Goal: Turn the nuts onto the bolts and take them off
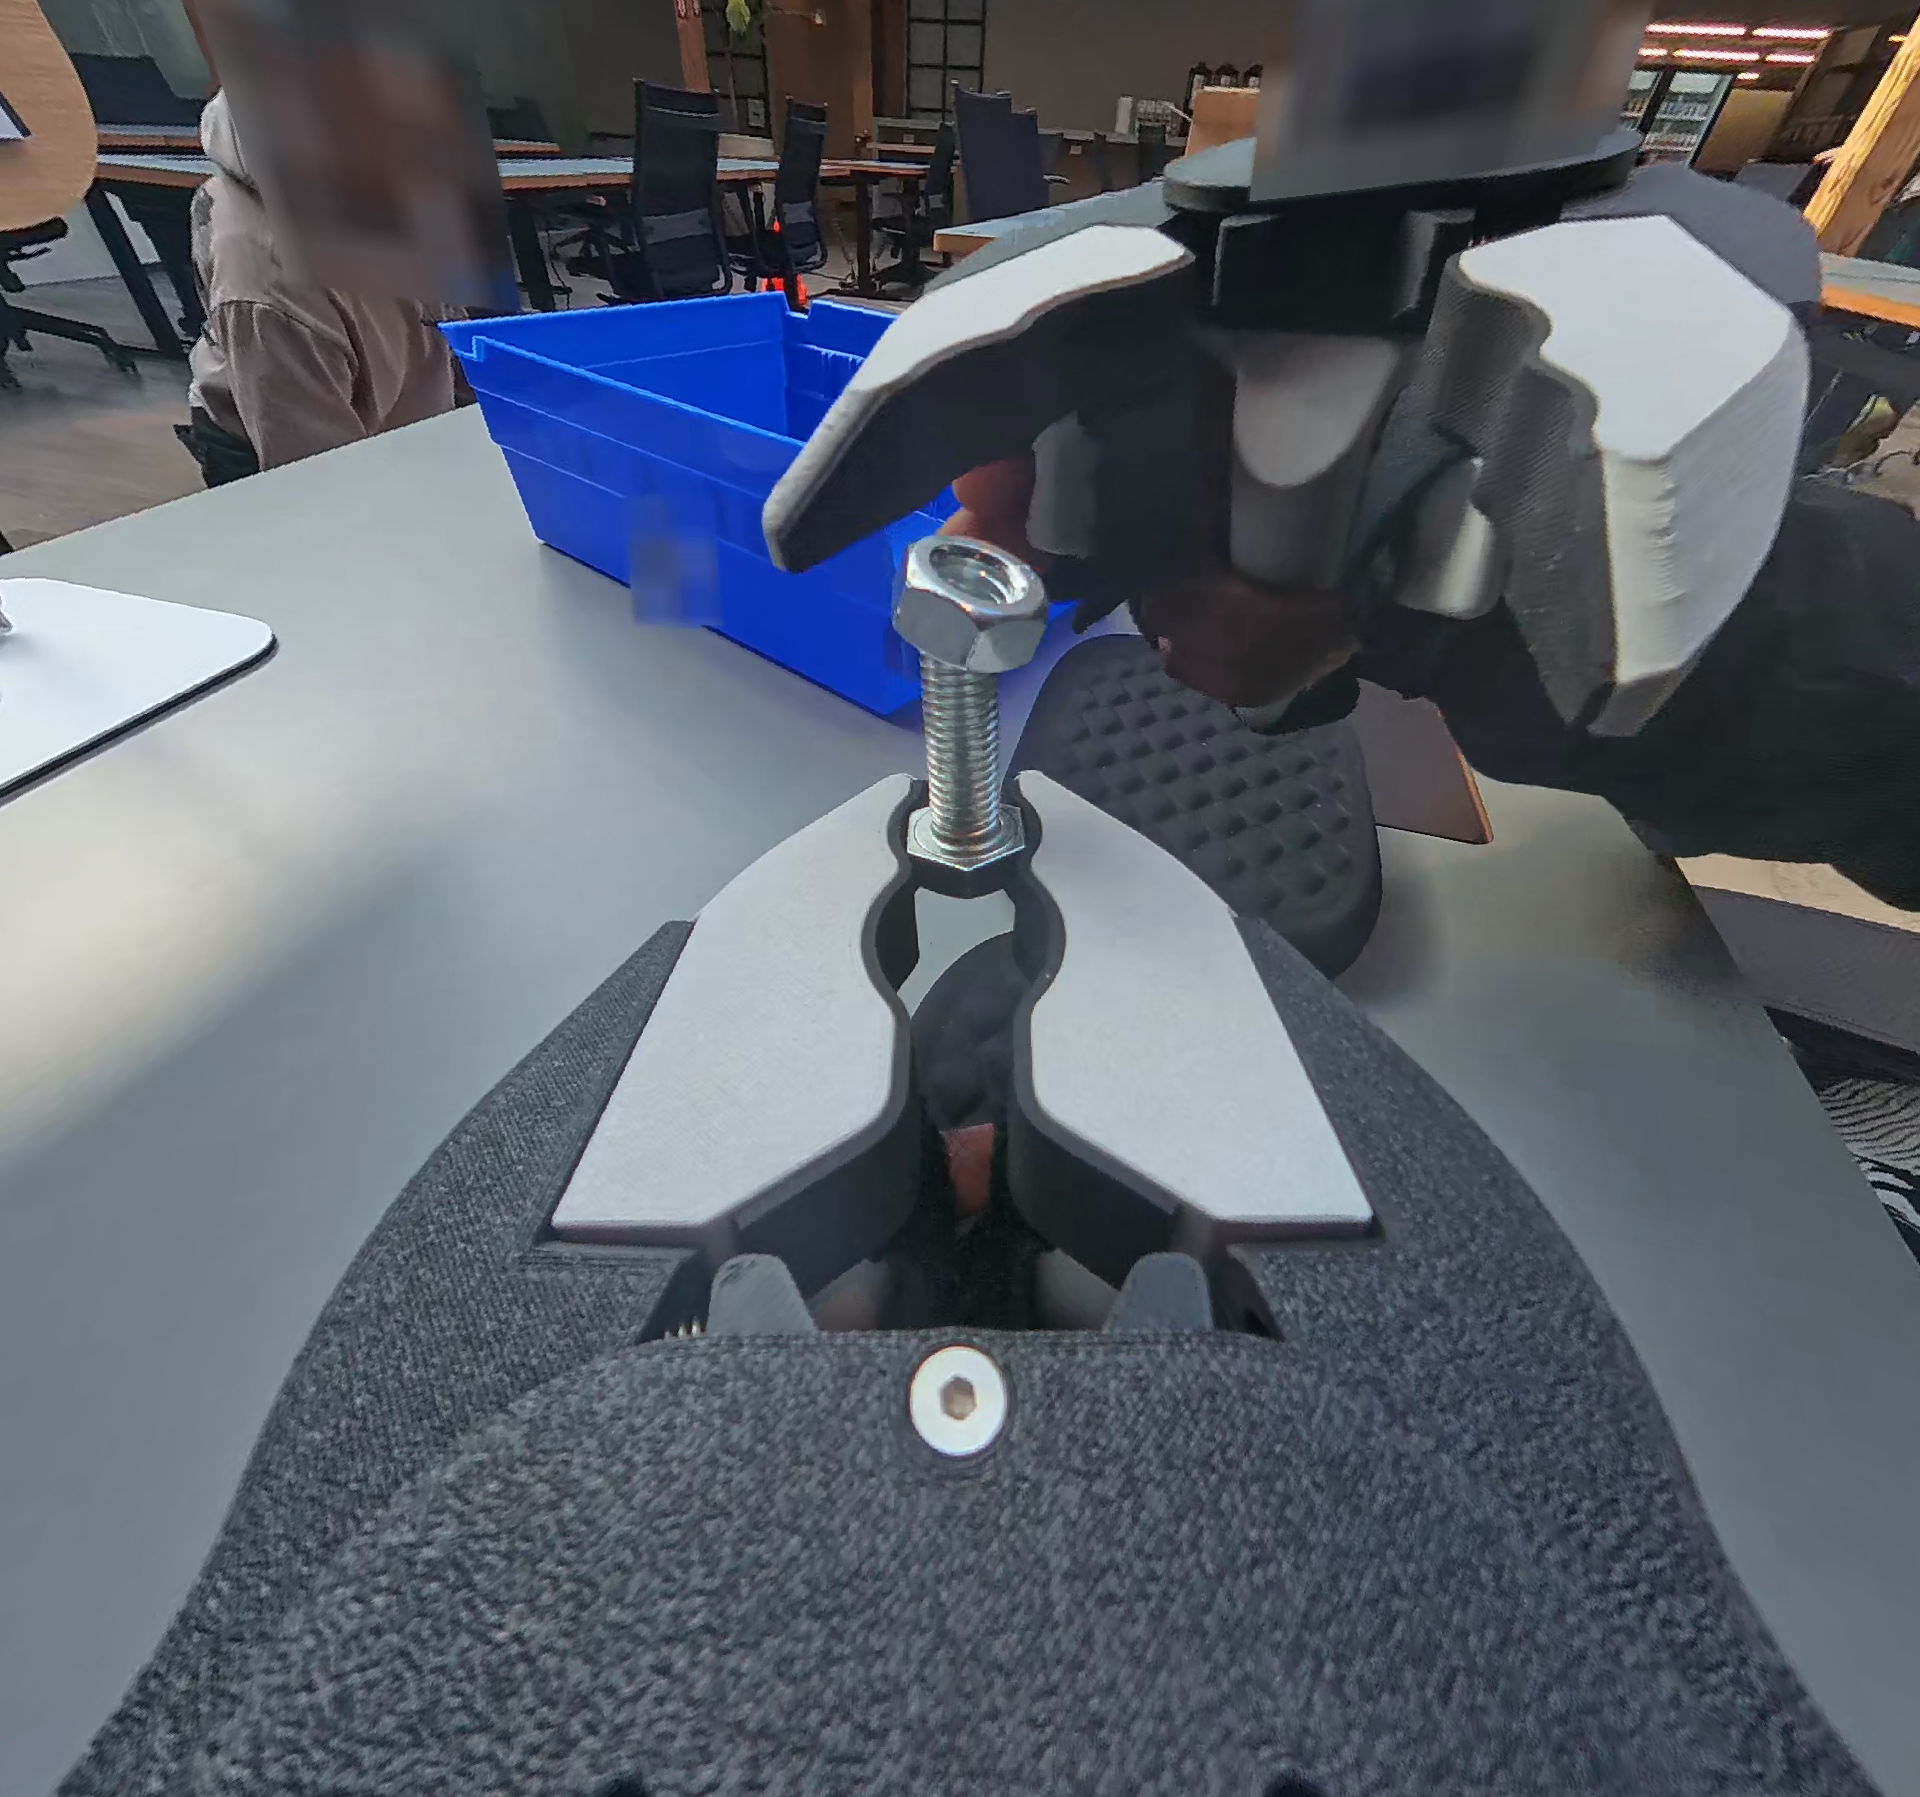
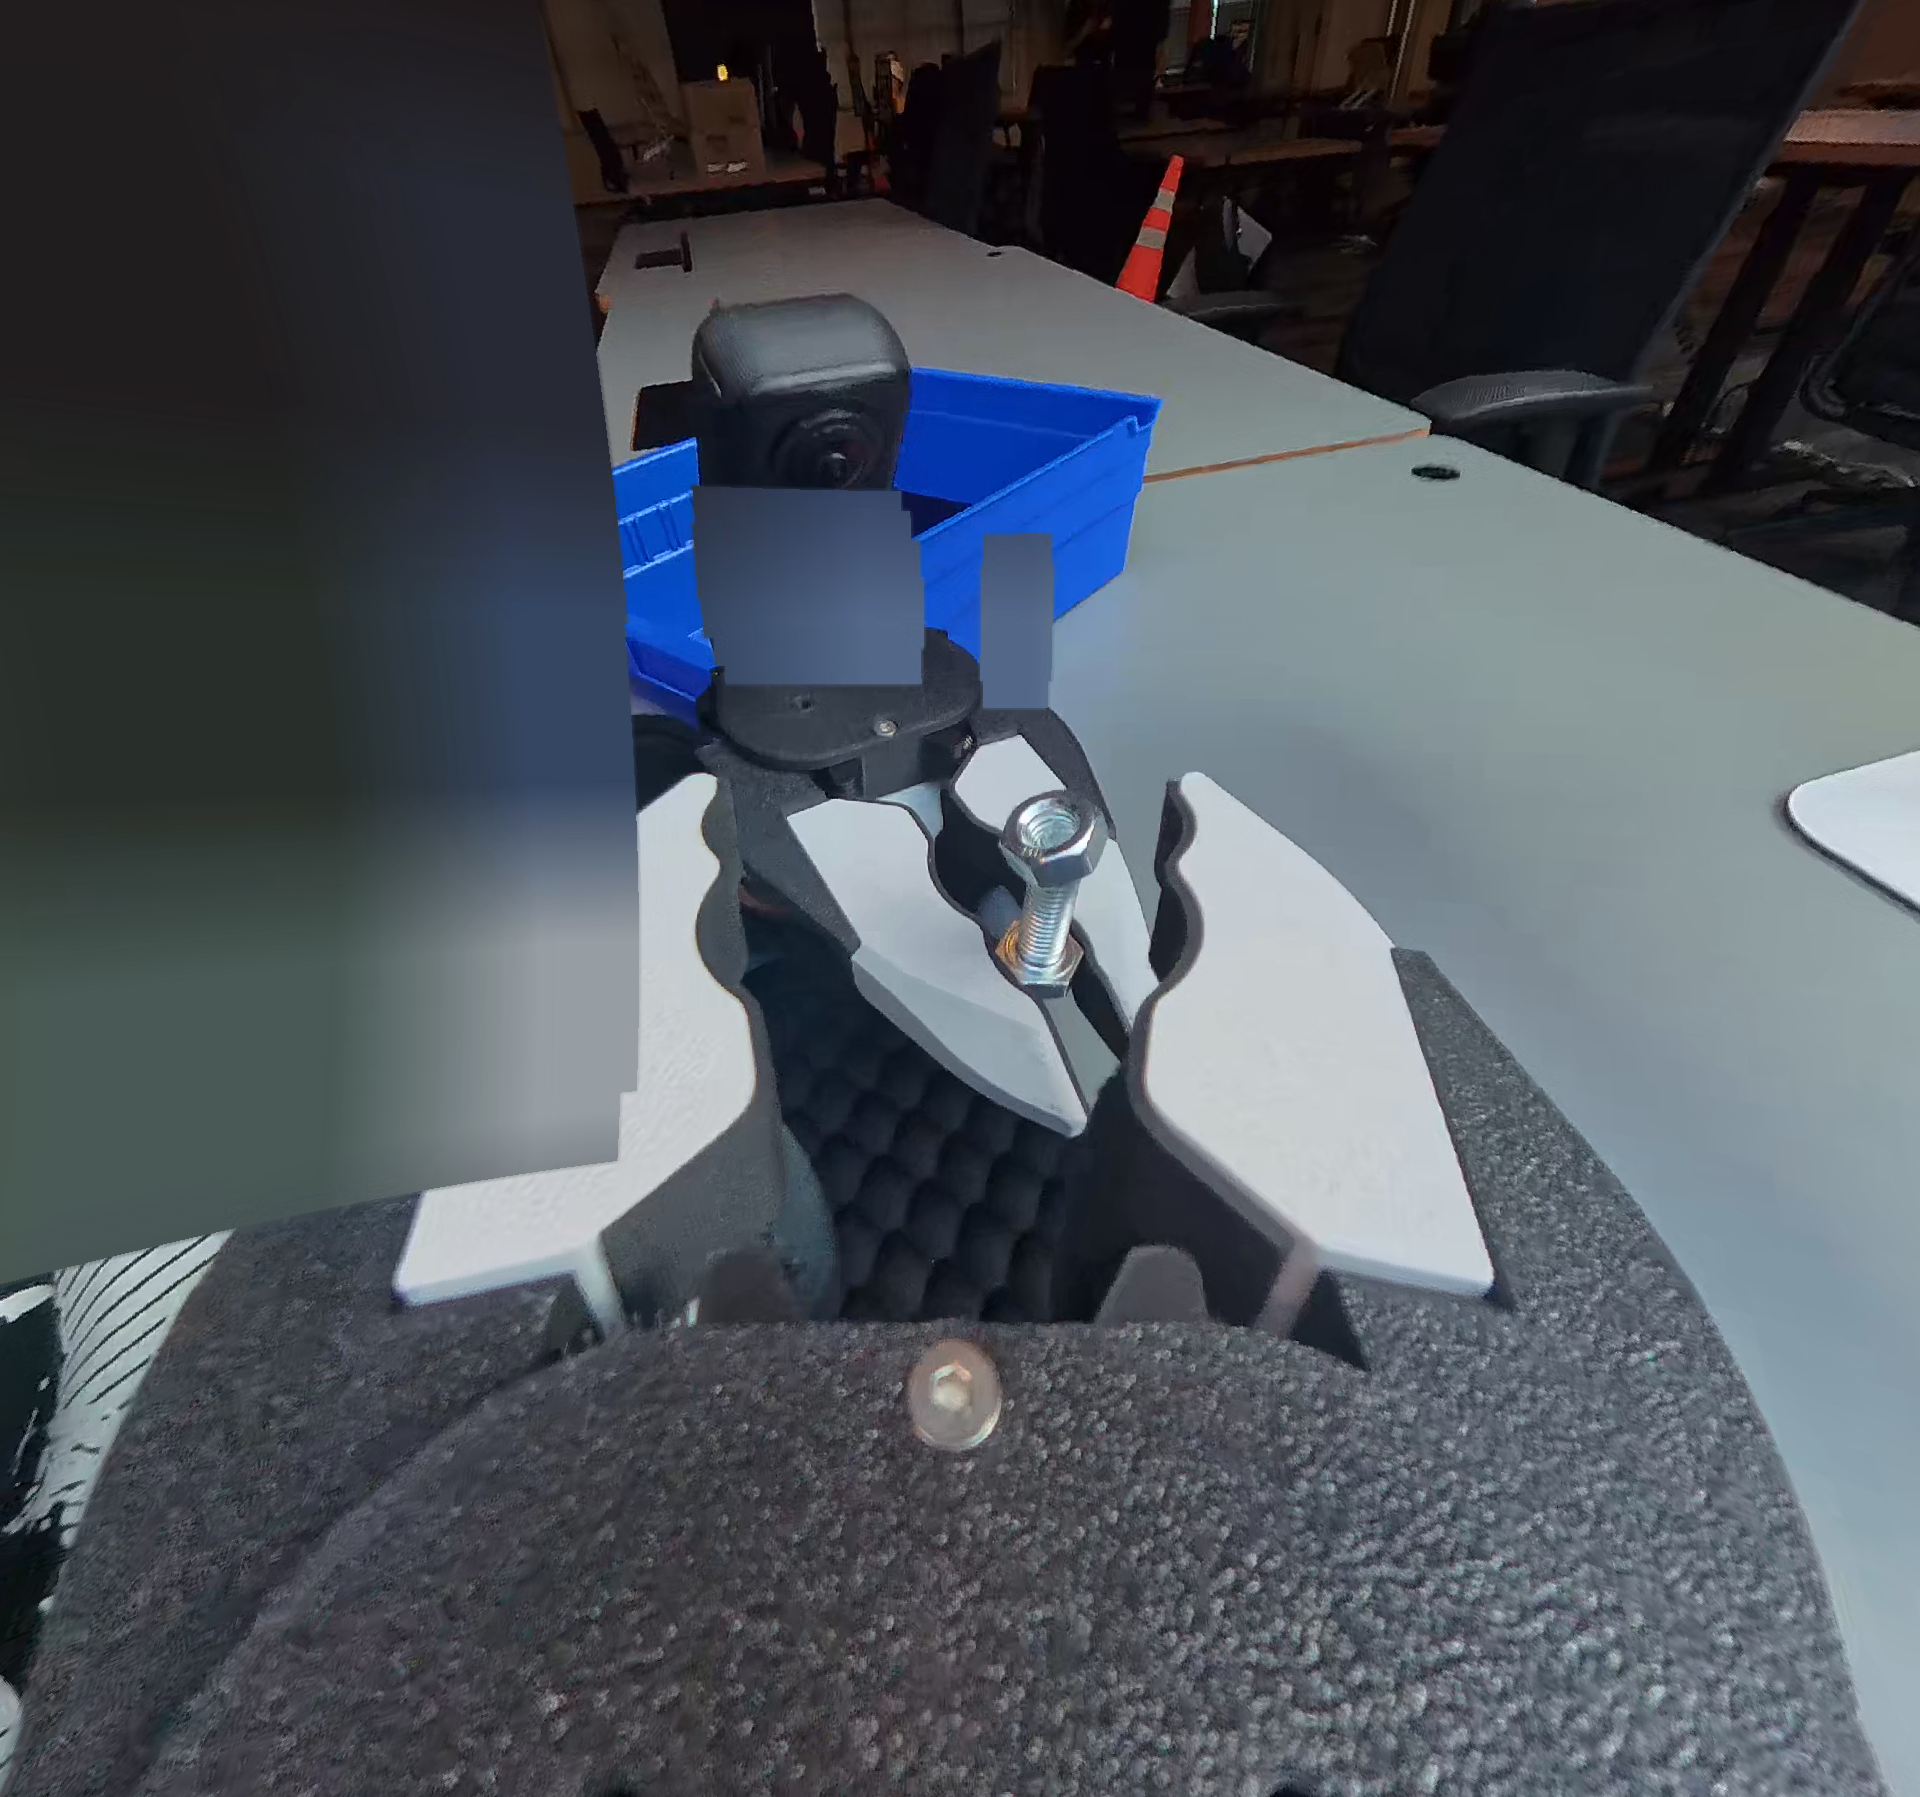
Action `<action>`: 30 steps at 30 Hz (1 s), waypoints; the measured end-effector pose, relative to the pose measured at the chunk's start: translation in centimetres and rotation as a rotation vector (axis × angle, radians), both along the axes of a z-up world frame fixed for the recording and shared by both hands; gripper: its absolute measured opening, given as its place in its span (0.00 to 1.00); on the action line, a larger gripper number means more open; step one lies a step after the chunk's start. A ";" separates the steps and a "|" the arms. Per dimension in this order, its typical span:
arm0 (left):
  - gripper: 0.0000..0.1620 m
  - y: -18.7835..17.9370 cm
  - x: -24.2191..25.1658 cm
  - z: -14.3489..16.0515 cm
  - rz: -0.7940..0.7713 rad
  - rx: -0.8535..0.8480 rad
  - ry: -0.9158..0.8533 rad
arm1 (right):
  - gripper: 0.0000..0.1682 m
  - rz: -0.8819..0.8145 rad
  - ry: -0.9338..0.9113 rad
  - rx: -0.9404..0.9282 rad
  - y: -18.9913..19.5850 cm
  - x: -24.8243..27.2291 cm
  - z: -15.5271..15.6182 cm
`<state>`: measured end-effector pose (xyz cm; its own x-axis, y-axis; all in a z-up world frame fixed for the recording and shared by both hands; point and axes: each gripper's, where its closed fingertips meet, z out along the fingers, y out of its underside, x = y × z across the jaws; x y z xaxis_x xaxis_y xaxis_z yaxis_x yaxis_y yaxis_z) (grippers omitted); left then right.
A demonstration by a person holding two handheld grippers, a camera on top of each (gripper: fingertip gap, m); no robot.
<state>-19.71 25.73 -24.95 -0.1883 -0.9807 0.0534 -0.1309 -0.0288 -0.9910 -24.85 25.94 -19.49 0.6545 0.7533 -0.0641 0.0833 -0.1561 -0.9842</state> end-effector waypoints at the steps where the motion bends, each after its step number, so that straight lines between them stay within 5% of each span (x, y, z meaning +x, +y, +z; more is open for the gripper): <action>1: 0.08 0.1 0.0 0.0 0.002 -0.004 0.000 | 0.40 0.005 0.006 0.048 -0.2 -0.1 0.7; 3: 0.08 0.1 0.0 0.0 0.003 -0.013 -0.001 | 0.29 0.023 0.006 0.176 -1.1 -0.4 2.3; 8: 0.08 0.1 0.0 0.0 0.003 -0.010 0.000 | 0.32 0.013 -0.159 0.160 -1.3 -0.4 0.8; 30: 0.08 0.1 0.0 0.0 0.003 -0.003 -0.003 | 0.32 0.002 -0.201 0.118 -0.8 -0.2 -0.6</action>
<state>-19.71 25.79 -24.91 -0.1855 -0.9811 0.0554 -0.1281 -0.0318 -0.9913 -25.05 25.12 -20.14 0.6434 0.7495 0.1562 0.2801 -0.0405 -0.9591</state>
